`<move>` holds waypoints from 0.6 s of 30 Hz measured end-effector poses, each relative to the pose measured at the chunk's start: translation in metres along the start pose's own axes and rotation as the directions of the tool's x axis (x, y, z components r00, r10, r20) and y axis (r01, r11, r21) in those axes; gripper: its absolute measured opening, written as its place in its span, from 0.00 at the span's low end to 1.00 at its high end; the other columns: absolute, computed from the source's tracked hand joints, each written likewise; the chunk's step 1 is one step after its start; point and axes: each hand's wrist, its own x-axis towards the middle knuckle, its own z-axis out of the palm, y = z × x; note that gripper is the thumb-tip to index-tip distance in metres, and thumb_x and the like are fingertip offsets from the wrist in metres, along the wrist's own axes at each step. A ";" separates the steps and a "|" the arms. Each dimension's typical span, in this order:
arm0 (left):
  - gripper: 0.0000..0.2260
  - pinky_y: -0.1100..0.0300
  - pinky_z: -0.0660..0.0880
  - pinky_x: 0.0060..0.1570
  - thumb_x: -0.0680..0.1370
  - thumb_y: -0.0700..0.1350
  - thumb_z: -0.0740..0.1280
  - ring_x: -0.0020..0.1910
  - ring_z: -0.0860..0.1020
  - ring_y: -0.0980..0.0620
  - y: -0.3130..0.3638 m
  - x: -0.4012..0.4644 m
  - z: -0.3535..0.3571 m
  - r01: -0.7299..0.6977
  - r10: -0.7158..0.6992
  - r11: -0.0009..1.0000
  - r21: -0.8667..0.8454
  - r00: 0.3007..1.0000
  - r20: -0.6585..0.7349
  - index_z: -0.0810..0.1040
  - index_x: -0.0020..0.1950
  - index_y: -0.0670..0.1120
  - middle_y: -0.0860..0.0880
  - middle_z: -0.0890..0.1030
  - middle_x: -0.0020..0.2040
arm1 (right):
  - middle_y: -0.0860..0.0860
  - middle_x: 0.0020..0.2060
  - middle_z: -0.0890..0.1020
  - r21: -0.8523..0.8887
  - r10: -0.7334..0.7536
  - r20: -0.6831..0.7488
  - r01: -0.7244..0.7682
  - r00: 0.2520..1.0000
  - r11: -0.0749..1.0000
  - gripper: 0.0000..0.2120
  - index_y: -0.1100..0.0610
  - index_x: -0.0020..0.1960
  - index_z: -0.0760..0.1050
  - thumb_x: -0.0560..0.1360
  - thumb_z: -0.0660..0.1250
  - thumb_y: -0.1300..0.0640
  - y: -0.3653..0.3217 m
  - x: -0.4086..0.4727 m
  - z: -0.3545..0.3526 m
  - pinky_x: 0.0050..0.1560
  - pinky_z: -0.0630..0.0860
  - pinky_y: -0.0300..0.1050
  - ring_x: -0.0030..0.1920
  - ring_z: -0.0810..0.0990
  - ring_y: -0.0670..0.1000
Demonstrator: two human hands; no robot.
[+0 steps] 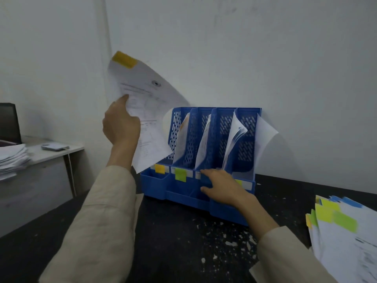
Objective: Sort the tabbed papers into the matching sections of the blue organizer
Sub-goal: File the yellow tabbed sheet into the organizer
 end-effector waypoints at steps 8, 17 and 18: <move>0.26 0.59 0.68 0.60 0.76 0.30 0.55 0.62 0.73 0.45 -0.018 0.000 0.015 -0.107 0.109 0.994 -0.026 0.992 0.059 0.70 0.71 0.47 0.45 0.74 0.66 | 0.55 0.67 0.72 -0.027 0.019 -0.007 -0.020 1.000 0.999 0.22 0.57 0.71 0.65 0.78 0.62 0.52 -0.001 0.002 -0.001 0.64 0.66 0.49 0.65 0.69 0.56; 0.26 0.80 0.60 0.57 0.77 0.27 0.55 0.62 0.75 0.44 -0.013 -0.005 0.080 -0.338 0.389 0.904 -0.262 0.904 0.175 0.66 0.73 0.45 0.41 0.74 0.67 | 0.55 0.65 0.73 -0.007 0.013 -0.053 -0.013 0.999 1.000 0.20 0.56 0.69 0.68 0.78 0.62 0.53 0.001 0.002 -0.001 0.63 0.66 0.48 0.65 0.70 0.56; 0.26 0.80 0.60 0.57 0.78 0.28 0.55 0.61 0.75 0.43 -0.016 -0.013 0.086 -0.326 0.393 0.897 -0.298 0.898 0.201 0.64 0.74 0.45 0.41 0.73 0.68 | 0.55 0.65 0.73 -0.007 0.012 -0.051 -0.012 0.999 1.000 0.21 0.56 0.69 0.68 0.78 0.62 0.53 0.002 0.002 0.000 0.63 0.66 0.48 0.64 0.70 0.56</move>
